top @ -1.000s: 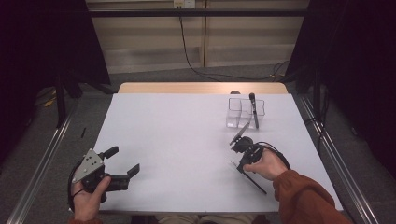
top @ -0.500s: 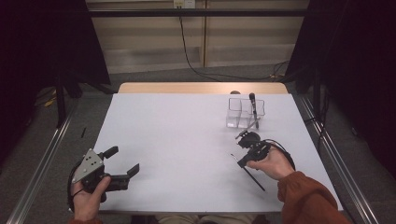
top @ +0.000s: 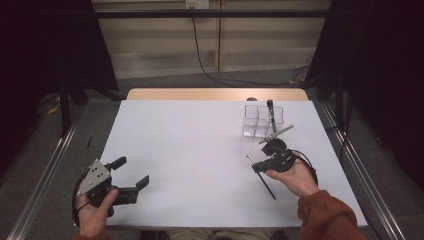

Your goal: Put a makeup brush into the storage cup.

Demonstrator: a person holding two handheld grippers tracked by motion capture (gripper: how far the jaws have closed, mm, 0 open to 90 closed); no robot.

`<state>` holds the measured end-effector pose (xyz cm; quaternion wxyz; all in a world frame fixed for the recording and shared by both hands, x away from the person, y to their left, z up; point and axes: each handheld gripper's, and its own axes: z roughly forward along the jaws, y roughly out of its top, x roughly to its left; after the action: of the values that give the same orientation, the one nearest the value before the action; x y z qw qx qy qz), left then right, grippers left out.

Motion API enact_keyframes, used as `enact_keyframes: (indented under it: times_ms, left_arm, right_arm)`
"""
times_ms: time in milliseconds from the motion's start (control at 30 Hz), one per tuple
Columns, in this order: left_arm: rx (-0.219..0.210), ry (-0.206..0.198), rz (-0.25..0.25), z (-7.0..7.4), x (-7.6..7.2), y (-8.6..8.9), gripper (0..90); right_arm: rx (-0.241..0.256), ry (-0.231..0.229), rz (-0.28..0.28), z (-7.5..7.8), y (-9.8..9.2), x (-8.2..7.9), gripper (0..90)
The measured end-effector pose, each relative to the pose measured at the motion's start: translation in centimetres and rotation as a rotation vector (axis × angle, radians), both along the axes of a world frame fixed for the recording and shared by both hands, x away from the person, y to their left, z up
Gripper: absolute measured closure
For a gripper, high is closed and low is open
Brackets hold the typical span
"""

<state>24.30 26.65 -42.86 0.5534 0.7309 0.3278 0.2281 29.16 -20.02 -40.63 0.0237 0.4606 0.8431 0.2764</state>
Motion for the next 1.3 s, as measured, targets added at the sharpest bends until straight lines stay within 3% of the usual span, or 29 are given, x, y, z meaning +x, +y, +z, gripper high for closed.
enact_keyframes:
  times_ms: [233,367,533,767,1033,1133,1300]
  left_arm:
    - [-0.003,0.0,0.002,0.0,0.0,0.0,1.9]
    - [-0.002,0.0,0.003,0.0,0.0,0.1,1.9]
    - [-0.003,0.0,0.002,0.0,0.0,0.0,1.9]
    - [-0.002,0.0,0.002,0.0,0.0,0.0,1.9]
    - [0.002,-0.001,-0.001,0.0,0.0,0.0,1.9]
    - [0.003,-0.002,-0.002,0.0,0.0,0.0,1.9]
    - [0.004,-0.004,-0.002,0.0,0.0,0.0,1.9]
  right_arm:
    - [0.074,-0.086,-0.011,0.1,-0.3,-0.6,87.1]
    - [0.076,-0.13,-0.001,0.2,-0.4,-0.9,87.1]
    - [0.114,-0.184,0.01,-0.1,-0.5,-1.2,87.1]
    - [0.186,-0.296,0.028,-0.1,-0.6,-1.6,87.1]
    - [0.256,-0.385,-0.001,-0.2,-1.3,-1.9,87.1]
    - [0.257,-0.397,-0.016,-0.2,-1.4,-2.0,87.1]
    - [0.3,-0.444,-0.024,-0.1,-1.6,-2.4,87.1]
